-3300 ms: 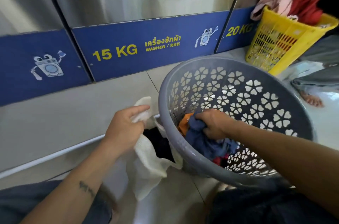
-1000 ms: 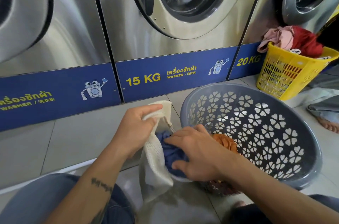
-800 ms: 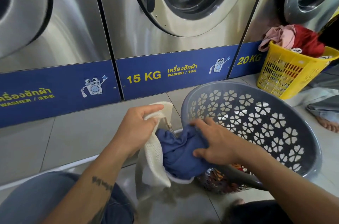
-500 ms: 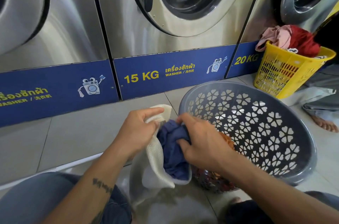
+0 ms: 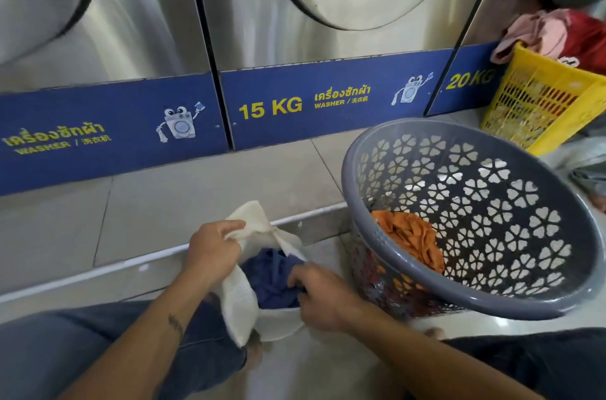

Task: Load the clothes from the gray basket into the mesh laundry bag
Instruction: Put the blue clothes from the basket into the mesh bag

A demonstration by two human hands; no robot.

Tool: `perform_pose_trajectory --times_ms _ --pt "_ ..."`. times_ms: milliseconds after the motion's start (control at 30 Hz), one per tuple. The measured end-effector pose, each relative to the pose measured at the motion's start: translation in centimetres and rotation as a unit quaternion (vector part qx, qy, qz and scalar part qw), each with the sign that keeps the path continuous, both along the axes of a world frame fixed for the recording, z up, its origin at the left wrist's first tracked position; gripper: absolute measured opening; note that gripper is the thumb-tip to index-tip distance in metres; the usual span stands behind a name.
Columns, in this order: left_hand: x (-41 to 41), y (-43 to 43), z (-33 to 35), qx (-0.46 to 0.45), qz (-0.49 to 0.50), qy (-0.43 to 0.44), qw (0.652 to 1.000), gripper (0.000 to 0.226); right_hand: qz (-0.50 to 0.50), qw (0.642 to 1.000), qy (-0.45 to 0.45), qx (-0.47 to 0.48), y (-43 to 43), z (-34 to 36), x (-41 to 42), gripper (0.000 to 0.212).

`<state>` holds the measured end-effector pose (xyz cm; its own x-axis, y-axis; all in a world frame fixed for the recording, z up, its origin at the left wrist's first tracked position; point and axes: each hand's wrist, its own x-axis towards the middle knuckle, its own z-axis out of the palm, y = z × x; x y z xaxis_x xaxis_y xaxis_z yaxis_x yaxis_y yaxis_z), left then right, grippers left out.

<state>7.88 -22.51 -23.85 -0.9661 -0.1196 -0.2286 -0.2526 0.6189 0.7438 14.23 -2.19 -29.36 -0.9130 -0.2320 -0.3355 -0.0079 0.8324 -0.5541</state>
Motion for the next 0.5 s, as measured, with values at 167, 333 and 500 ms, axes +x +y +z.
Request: perform_pose_trajectory --times_ms 167,333,500 --pt "-0.4 -0.7 -0.8 -0.037 -0.039 0.006 0.999 0.046 -0.087 0.996 0.018 -0.004 -1.0 -0.2 -2.8 0.059" --pt "-1.2 -0.1 -0.6 -0.055 -0.081 0.025 0.995 0.046 0.019 0.995 0.090 0.045 -5.4 -2.8 -2.1 0.055" --pt "-1.6 -0.4 -0.5 -0.085 -0.122 0.054 0.987 0.048 0.077 0.995 -0.045 0.049 -6.5 -6.4 -2.7 0.066"
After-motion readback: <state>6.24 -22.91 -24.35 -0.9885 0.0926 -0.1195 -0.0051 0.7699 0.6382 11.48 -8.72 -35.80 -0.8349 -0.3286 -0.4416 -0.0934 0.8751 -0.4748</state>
